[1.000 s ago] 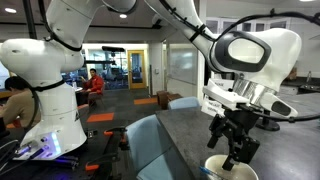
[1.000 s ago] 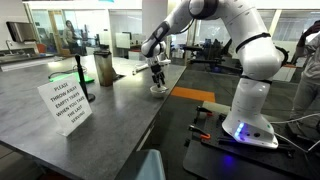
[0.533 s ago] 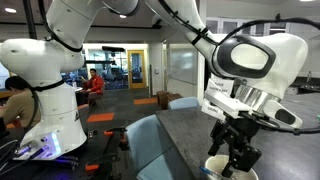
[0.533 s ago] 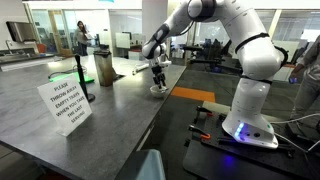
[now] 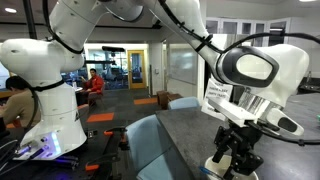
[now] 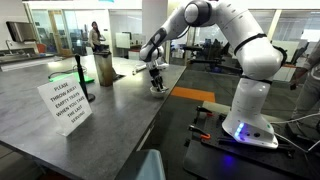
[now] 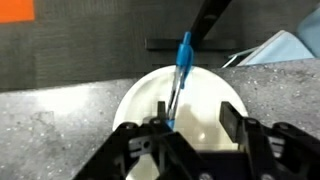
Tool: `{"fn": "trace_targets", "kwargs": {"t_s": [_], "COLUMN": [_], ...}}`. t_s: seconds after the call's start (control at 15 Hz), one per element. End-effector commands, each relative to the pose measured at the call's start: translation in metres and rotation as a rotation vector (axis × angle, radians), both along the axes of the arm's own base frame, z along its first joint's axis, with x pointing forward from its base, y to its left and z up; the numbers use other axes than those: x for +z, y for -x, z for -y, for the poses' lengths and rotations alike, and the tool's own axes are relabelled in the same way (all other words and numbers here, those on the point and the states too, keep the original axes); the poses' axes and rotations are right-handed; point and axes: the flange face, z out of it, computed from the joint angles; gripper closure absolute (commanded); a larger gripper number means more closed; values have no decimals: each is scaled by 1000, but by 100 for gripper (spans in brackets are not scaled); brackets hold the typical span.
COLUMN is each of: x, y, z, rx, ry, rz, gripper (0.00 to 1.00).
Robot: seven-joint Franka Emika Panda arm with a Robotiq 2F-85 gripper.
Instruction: Pick up the pen from the bowl and place it on the table
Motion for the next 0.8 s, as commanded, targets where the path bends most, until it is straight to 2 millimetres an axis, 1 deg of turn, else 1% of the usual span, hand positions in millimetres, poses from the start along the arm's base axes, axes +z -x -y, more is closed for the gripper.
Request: {"fn": "trace_targets", "kwargs": {"t_s": [0.0,0.2,0.33,0.4,0.47,0.53,0.6,0.67,0.73], "x": [-1,-6,-11,-14,-16,-18,-19,-20,-20], "y": [-6,-7,-6,-5,-4,-4,-5,-5,-6], "z": [6,8,10,11,11,12,12,12,12], "rx": [-20,-24,-28,-31,-33,-34,-33,-32,-30], "ry": [9,3,0,0,-1,2,2,3,4], "rz": [-31,-42,-51,-58,-63,-65,-65,-65,-64], "gripper": [40,40,43,42,46,61,70,74,81]}}
